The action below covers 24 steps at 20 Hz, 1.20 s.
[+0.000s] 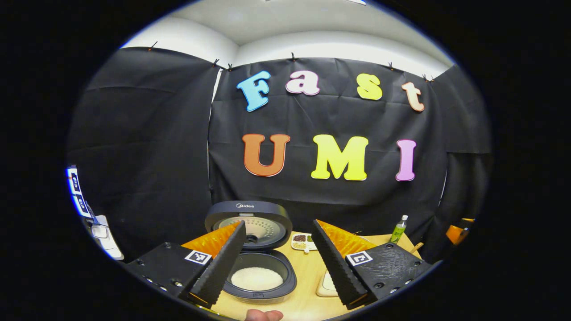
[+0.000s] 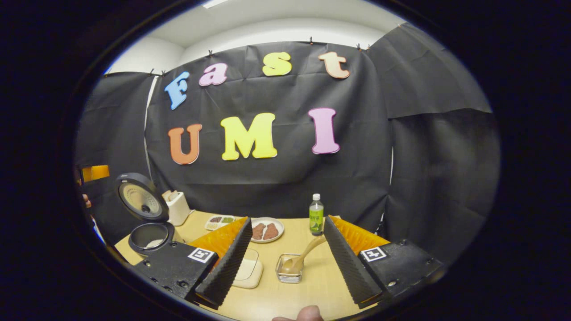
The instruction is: Close the left gripper, press the button to open the rice cooker; take a wooden spoon from the chopstick holder with the right hand, scoop a spoonful of rice and pour it into the rice cooker, then put the wooden spoon back into the chopstick holder.
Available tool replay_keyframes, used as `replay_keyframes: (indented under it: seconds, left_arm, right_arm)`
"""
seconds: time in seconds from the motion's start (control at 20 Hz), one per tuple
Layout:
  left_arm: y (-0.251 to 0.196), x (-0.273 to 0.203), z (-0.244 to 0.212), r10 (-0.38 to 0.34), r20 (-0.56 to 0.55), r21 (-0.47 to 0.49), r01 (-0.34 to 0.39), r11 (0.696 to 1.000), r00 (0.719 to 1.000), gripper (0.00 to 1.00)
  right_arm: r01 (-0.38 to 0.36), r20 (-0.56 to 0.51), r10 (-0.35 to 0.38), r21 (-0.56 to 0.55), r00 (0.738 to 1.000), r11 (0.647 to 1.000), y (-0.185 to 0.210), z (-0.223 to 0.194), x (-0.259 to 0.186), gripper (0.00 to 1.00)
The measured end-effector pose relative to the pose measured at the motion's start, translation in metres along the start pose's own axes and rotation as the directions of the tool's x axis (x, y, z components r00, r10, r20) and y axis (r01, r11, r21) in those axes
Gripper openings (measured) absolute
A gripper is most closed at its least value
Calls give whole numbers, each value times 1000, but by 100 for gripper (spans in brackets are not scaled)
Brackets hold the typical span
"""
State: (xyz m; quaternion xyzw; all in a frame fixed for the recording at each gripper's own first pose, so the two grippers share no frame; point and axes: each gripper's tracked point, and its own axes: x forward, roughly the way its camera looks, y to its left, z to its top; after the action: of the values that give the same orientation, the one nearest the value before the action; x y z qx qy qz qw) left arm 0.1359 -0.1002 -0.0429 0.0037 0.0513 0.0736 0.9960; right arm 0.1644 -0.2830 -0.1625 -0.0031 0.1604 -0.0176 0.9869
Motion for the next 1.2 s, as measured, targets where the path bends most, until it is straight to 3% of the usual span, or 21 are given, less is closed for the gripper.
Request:
replay_keyframes:
  seconds: [0.35, 0.65, 0.9, 0.95, 1.0, 1.05, 1.2]
  left_arm:
    - [-38, -29, 0, -62, 29, -4, 62, 998, 998, 94]
    - [-29, -41, -9, -20, 25, 23, 20, 1000, 999, 94]
    - [-22, -41, -25, 29, -2, 53, -29, 998, 1000, 94]
    - [-22, -43, -27, 38, -7, 53, -37, 998, 999, 94]
    - [-22, -43, -29, 46, -11, 51, -46, 998, 999, 94]
    - [-22, -44, -31, 55, -16, 50, -54, 997, 998, 95]
    - [-19, -44, -37, 79, -35, 52, -77, 996, 996, 95]
  right_arm:
    - [-40, -131, 51, 82, 990, 996, -13, -67, 50, 100]
    - [-35, -204, 68, 159, 977, 987, -36, -121, 118, 97]
    - [-26, -299, 94, 226, 950, 974, -52, -169, 171, 99]
    - [-21, -312, 98, 242, 945, 970, -55, -176, 181, 89]
    - [-23, -321, 106, 255, 941, 967, -57, -181, 189, 93]
    - [-26, -328, 113, 259, 938, 966, -58, -185, 195, 84]
    - [-44, -342, 146, 288, 928, 957, -53, -193, 210, 82]
